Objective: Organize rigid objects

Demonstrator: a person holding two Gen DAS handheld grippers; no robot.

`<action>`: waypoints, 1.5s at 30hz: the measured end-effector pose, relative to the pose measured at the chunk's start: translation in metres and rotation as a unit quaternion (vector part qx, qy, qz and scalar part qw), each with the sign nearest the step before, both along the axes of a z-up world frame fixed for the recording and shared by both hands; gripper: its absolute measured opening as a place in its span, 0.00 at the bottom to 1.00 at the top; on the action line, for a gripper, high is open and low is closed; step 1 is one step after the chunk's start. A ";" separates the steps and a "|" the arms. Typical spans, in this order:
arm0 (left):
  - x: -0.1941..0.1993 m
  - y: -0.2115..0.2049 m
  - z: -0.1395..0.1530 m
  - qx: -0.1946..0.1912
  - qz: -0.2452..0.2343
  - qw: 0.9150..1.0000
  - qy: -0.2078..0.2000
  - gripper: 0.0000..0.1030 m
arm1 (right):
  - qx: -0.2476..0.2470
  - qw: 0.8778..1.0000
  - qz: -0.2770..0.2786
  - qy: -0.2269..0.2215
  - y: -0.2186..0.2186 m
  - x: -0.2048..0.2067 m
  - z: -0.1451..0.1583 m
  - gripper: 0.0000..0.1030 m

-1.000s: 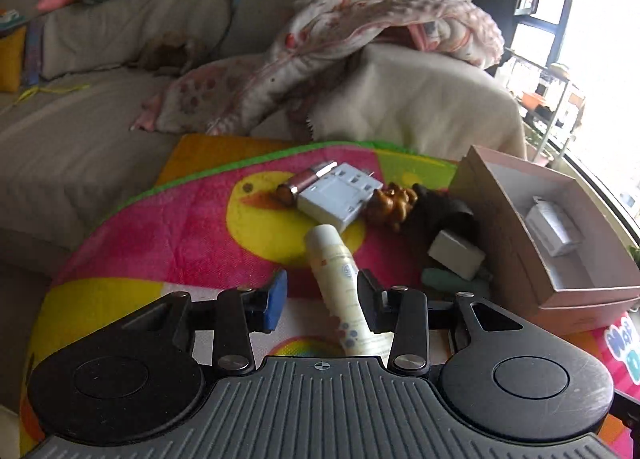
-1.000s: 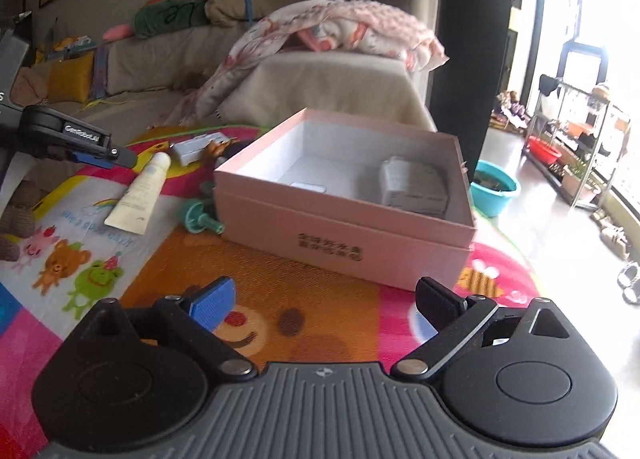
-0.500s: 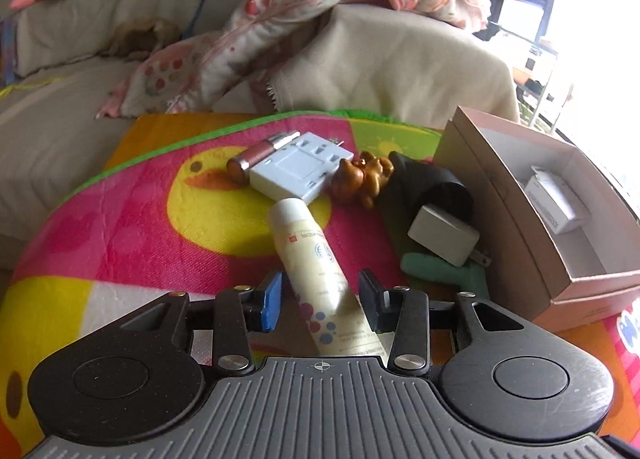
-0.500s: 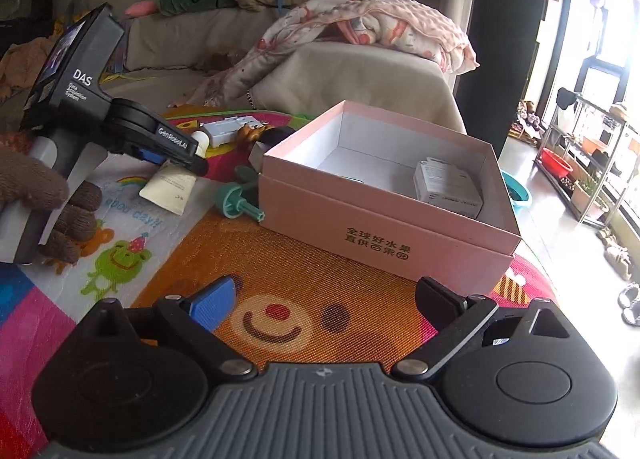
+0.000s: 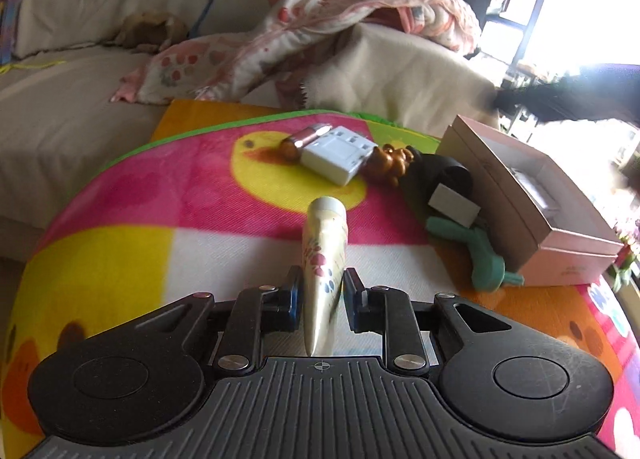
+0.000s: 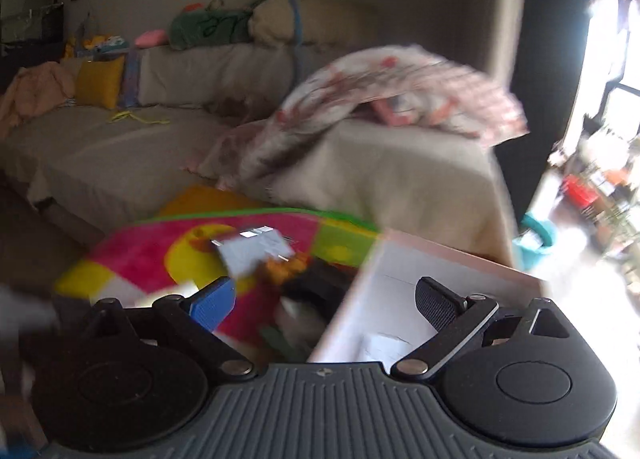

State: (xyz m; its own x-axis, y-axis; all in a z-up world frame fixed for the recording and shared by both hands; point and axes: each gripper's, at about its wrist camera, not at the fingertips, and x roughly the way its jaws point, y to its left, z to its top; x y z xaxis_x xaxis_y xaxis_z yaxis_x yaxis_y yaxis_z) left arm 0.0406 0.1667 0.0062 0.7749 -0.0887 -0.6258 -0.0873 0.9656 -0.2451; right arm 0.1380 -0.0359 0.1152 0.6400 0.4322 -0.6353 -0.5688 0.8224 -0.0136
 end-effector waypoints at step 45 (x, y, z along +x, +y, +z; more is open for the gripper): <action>-0.040 -0.112 -0.009 -0.004 -0.111 0.994 -0.014 0.32 | -0.107 0.993 -0.051 -0.008 -0.142 -0.136 -0.091 0.83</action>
